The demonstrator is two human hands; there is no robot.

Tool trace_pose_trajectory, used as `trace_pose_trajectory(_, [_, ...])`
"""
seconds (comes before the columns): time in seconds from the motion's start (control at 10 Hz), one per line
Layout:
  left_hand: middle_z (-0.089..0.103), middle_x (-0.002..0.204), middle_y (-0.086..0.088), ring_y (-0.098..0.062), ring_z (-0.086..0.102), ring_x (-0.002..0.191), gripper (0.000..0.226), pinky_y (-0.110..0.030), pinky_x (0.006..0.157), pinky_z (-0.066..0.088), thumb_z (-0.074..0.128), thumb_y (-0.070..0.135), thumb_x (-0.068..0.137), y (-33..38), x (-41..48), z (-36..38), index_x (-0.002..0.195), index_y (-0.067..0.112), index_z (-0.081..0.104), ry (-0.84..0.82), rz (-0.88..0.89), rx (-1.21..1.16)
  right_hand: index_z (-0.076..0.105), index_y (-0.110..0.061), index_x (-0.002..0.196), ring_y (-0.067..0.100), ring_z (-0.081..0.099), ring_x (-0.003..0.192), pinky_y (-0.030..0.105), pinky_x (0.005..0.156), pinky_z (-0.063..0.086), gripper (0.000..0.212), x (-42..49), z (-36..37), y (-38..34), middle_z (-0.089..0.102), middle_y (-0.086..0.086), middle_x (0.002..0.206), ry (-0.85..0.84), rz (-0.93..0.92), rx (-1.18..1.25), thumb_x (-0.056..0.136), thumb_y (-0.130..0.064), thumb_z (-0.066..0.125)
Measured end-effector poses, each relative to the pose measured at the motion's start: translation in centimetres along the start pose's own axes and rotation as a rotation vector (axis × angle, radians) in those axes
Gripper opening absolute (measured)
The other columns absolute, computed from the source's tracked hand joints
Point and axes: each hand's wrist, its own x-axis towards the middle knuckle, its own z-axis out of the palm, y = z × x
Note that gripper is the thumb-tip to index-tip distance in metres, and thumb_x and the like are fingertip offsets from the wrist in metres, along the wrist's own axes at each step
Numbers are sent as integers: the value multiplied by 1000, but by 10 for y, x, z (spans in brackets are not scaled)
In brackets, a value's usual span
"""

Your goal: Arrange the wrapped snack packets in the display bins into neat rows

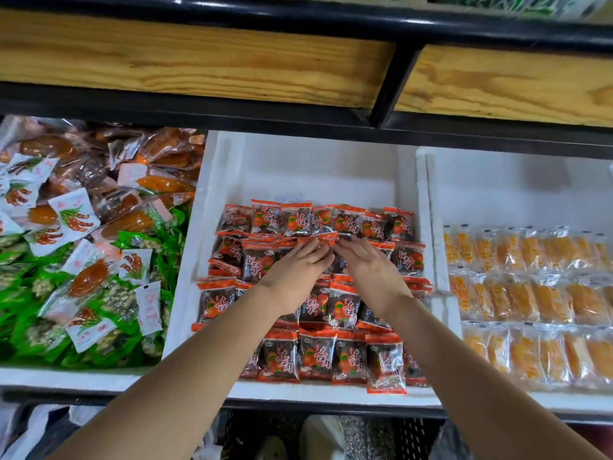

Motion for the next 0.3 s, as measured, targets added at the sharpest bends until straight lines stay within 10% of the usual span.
trace_pose_trajectory(0.3, [25, 154, -5, -23, 16, 144, 45, -36, 119, 5, 31, 23, 104, 14, -17, -17, 149, 16, 26, 145, -70, 63, 64, -6, 112, 27, 64, 100, 37, 87, 53, 39, -23, -12, -4, 66, 10, 108, 187, -35, 25, 76, -10, 76])
